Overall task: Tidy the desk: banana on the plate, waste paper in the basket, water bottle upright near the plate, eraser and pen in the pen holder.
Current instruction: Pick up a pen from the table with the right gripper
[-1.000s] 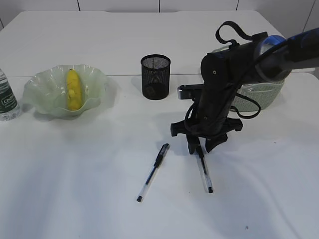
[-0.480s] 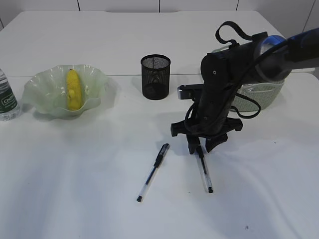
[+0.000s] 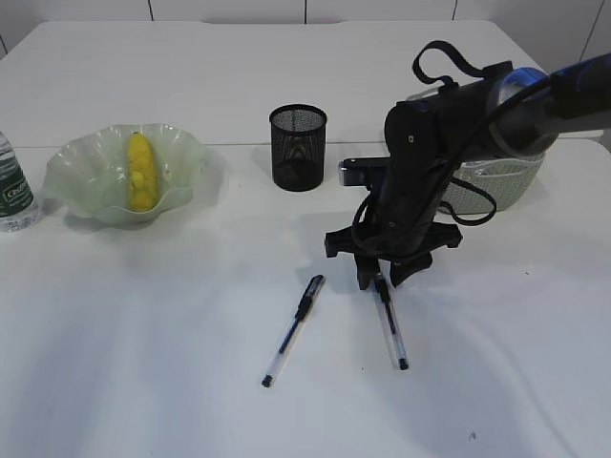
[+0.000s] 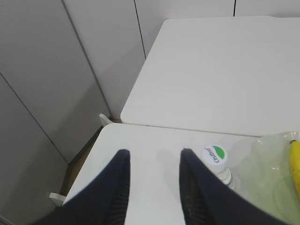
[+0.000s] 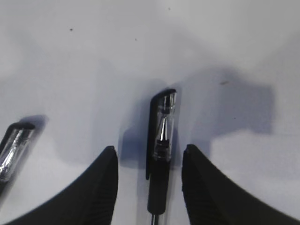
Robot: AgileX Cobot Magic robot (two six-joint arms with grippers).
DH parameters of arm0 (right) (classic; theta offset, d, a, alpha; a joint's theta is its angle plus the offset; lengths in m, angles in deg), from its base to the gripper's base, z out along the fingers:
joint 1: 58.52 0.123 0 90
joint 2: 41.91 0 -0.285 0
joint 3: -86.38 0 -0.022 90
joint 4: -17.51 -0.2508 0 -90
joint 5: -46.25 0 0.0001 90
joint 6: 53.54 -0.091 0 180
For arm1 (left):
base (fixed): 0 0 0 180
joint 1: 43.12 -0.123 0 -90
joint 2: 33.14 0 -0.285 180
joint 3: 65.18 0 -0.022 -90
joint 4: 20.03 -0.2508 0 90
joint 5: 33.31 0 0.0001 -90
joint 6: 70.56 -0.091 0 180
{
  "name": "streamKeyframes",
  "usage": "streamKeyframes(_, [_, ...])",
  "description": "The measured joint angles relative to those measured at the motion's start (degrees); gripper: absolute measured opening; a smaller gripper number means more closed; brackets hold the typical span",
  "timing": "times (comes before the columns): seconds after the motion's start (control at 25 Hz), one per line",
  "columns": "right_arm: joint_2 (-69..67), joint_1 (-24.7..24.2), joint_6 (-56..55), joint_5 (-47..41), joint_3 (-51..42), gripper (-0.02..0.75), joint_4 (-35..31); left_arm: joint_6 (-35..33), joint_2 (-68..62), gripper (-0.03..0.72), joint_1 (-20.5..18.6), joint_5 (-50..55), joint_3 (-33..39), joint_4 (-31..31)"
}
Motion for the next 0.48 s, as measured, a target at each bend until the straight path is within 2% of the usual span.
streamKeyframes(0.12, [0.00, 0.00, 0.00, 0.45, 0.00, 0.330, 0.00, 0.00, 0.00, 0.244, 0.00, 0.00, 0.00, 0.00])
streamKeyframes(0.32, [0.00, 0.00, 0.00, 0.49, 0.00, 0.229, 0.00, 0.00, 0.00, 0.244, 0.00, 0.00, 0.00, 0.00])
streamKeyframes(0.48, [0.00, 0.00, 0.00, 0.59, 0.00, 0.192, 0.12, 0.00, 0.00, 0.244, 0.00, 0.00, 0.00, 0.00])
